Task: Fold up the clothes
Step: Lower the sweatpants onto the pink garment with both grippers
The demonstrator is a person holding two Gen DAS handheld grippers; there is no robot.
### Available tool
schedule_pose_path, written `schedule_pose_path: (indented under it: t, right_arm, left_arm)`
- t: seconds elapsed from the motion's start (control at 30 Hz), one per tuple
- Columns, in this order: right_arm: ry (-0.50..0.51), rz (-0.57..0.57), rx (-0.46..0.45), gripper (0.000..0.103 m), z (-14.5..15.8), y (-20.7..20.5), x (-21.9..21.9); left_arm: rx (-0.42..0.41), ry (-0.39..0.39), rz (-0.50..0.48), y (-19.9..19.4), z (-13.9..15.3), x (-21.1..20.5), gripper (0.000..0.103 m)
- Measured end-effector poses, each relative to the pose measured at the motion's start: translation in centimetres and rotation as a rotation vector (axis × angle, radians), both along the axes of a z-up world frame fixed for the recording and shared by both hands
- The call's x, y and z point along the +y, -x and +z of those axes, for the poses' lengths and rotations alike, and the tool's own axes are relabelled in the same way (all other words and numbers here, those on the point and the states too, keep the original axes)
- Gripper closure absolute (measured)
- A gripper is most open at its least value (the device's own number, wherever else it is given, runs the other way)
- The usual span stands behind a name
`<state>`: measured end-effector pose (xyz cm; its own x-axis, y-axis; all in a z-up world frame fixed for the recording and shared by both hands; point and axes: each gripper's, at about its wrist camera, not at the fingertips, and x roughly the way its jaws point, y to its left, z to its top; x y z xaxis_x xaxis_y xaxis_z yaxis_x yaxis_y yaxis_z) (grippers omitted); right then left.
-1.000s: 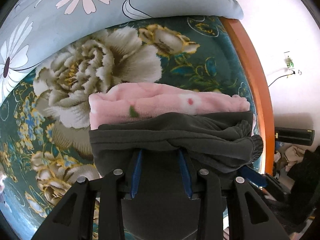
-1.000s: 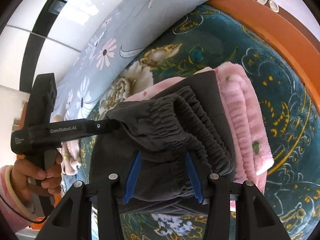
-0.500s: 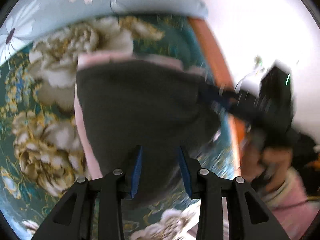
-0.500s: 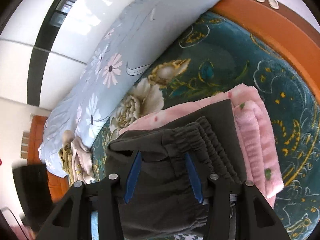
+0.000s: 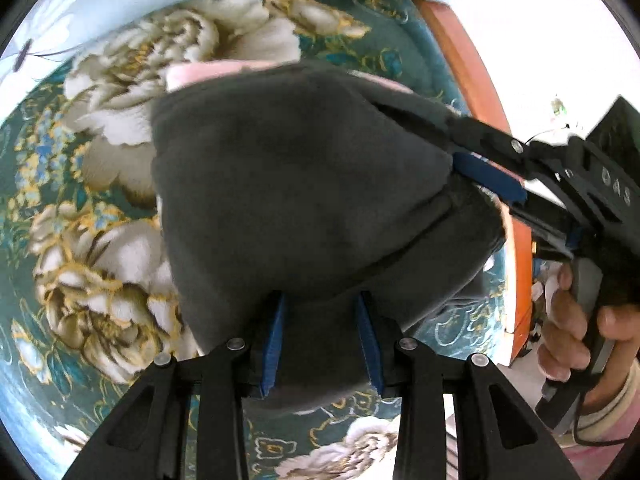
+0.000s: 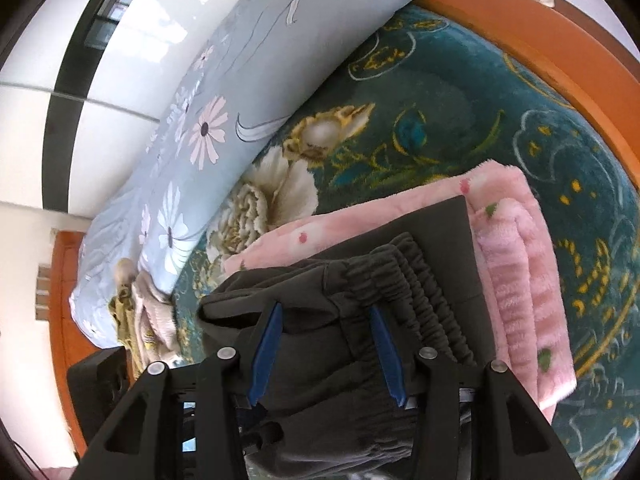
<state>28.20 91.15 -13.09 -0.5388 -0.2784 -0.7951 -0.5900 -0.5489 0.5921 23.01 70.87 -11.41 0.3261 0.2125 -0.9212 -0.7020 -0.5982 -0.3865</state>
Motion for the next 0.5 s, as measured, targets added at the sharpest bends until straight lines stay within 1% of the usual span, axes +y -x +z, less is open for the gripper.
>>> schedule_pose_path:
  t: [0.07,0.13,0.23,0.3,0.4,0.47,0.5]
  right_arm:
    - [-0.022,-0.015,0.04,0.053,2.0,-1.6,-0.7]
    - [-0.034,-0.03,0.057,0.053,3.1,-3.6,-1.8]
    - [-0.044,-0.051,0.058,0.053,4.0,-6.7,-3.8]
    - [-0.035,-0.057,0.018,0.053,3.4,-8.6,-5.3]
    - [-0.004,-0.051,-0.065,0.052,1.6,-10.4,-7.5]
    - [-0.008,-0.034,-0.122,0.047,0.8,-11.1,-8.9]
    - [-0.016,-0.02,-0.141,0.041,0.5,-11.3,-9.6]
  left_arm:
    - [0.033,-0.03,-0.003,-0.2,1.6,-0.5,0.066]
    - [0.054,-0.044,-0.007,-0.6,2.7,-1.0,0.066]
    - [0.086,-0.012,-0.009,-1.2,3.2,-1.7,0.062]
    - [0.092,0.016,0.01,-1.4,3.3,-2.9,0.05]
    - [0.095,0.05,0.05,-1.7,3.5,-4.9,0.043]
    - [0.105,0.052,0.066,-2.3,3.9,-5.9,0.042]
    - [0.113,0.054,0.07,-2.5,4.0,-6.2,0.042]
